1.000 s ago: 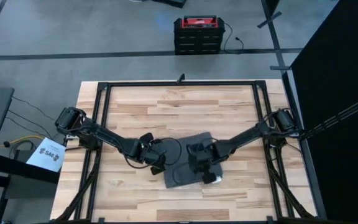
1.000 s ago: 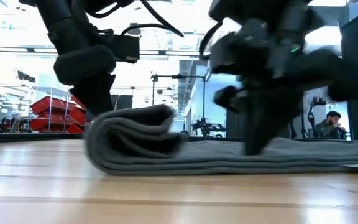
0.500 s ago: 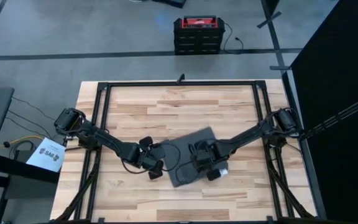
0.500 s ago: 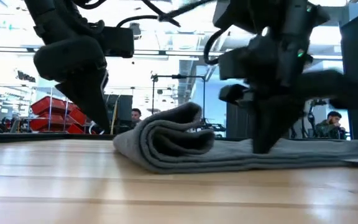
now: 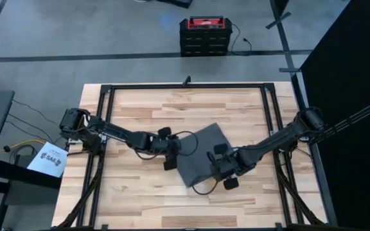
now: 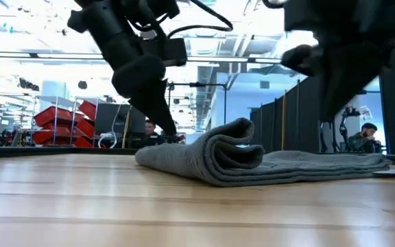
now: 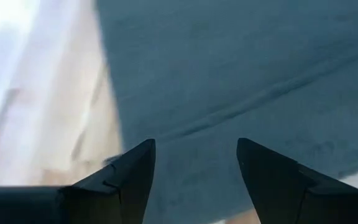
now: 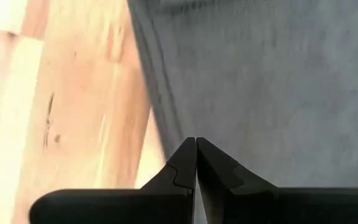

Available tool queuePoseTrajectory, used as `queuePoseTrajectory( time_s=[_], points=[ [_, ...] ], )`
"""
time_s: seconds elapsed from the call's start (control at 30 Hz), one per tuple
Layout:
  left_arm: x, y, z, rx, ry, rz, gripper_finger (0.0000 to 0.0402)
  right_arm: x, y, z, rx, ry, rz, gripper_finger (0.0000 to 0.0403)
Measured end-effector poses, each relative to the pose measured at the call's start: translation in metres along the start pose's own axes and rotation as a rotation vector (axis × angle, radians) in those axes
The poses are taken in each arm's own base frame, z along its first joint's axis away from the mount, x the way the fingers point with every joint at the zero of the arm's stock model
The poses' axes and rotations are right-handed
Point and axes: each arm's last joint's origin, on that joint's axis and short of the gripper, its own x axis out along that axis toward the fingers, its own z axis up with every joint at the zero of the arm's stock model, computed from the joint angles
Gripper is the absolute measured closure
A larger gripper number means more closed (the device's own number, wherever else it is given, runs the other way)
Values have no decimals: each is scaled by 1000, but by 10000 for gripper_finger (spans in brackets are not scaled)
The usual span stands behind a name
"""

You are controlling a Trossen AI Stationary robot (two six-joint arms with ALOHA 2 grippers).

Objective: Roll towel
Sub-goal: Roll the gray towel

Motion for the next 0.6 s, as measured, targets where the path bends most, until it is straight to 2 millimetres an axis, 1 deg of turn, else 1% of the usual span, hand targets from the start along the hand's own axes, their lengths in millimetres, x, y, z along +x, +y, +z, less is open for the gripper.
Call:
queuePoseTrajectory(
  time_s=[0.07,0.13,0.27,0.37,0.5,0.6],
  points=[
    [2,-1,-4,2,0,-19,188,15,0,-10,33,67,-5,403],
    [3,-4,-11,3,26,-23,188,29,-4,-20,55,136,-21,403],
    [3,-17,-21,-30,6,-64,188,47,-18,-30,89,205,-42,403],
    [3,-27,-30,-49,-13,-98,188,52,-33,-30,83,199,-42,403],
    [3,-35,-33,-88,-81,-135,188,57,-59,-26,58,174,-44,403],
    [1,-42,-30,-106,-143,-166,188,62,-80,-22,14,126,-82,403]
  ],
)
